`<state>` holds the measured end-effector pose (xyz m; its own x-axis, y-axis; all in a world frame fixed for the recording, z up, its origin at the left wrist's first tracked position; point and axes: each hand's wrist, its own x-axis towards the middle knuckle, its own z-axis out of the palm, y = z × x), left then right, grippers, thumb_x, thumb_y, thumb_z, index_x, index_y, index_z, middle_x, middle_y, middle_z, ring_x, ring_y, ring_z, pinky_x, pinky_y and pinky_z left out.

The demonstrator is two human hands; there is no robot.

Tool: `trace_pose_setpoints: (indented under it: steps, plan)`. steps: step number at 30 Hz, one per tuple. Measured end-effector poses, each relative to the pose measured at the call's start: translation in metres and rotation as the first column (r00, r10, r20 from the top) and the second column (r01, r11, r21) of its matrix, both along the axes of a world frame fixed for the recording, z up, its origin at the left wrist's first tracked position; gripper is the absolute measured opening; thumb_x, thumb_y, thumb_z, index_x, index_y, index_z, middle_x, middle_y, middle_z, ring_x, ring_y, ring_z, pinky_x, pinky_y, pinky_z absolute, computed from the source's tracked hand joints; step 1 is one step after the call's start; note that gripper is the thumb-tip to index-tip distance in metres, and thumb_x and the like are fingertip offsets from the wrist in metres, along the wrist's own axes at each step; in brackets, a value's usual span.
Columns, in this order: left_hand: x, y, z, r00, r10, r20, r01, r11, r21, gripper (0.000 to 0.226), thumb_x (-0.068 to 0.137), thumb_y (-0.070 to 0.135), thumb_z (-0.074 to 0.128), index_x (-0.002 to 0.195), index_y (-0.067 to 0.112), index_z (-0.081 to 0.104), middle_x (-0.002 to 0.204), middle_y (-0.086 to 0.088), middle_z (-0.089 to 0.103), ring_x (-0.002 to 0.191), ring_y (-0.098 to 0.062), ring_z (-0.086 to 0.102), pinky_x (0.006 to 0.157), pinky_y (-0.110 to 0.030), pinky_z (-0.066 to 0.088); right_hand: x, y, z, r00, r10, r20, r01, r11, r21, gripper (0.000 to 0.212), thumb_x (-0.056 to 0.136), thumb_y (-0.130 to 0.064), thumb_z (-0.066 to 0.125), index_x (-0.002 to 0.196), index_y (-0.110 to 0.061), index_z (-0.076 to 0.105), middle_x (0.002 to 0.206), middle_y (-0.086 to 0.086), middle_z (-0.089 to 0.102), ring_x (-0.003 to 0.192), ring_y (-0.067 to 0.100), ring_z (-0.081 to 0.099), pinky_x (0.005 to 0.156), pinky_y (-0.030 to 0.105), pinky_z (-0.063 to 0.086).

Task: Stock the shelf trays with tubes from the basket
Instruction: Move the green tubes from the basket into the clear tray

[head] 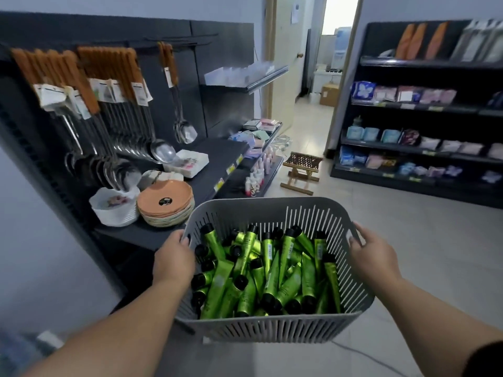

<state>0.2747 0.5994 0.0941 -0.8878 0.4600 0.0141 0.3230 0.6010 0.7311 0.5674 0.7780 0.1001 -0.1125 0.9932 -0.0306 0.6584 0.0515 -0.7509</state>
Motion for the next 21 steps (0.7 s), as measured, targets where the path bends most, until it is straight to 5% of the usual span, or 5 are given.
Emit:
trace_pose_setpoints:
  steps: [8,13,21]
  plan:
    - [0.043,0.1,0.008,0.992,-0.123,-0.038,0.123,0.992,-0.004,0.017,0.099,0.022,0.041,0.094,0.024,0.057,0.087,-0.004,0.058,0.077,-0.024,0.048,0.068,-0.032,0.035,0.059,0.073,-0.004,0.992,-0.126,-0.011,0.126,0.992,0.027,0.037,0.097,-0.031,0.047,0.134,-0.038,0.052,0.105,0.013,0.069,0.072,0.024,0.053,0.072,0.042,0.054]
    - [0.04,0.16,0.003,0.98,-0.196,-0.04,0.196,0.981,-0.001,0.019,0.099,0.025,0.039,0.093,0.028,0.057,0.085,-0.002,0.062,0.071,-0.019,0.054,0.063,-0.034,0.042,0.071,0.114,-0.01,0.981,-0.19,-0.038,0.19,0.982,0.015,0.038,0.097,-0.031,0.047,0.133,-0.039,0.052,0.095,0.008,0.066,0.07,0.021,0.047,0.067,0.035,0.045]
    - [-0.001,0.277,-0.015,0.969,-0.246,0.005,0.246,0.969,0.021,0.018,0.1,0.026,0.04,0.095,0.031,0.057,0.083,0.001,0.061,0.071,-0.016,0.055,0.064,-0.035,0.046,0.034,0.212,-0.021,0.967,-0.254,-0.017,0.255,0.967,0.017,0.038,0.098,-0.03,0.047,0.134,-0.039,0.052,0.115,0.011,0.067,0.076,0.027,0.059,0.065,0.034,0.05]
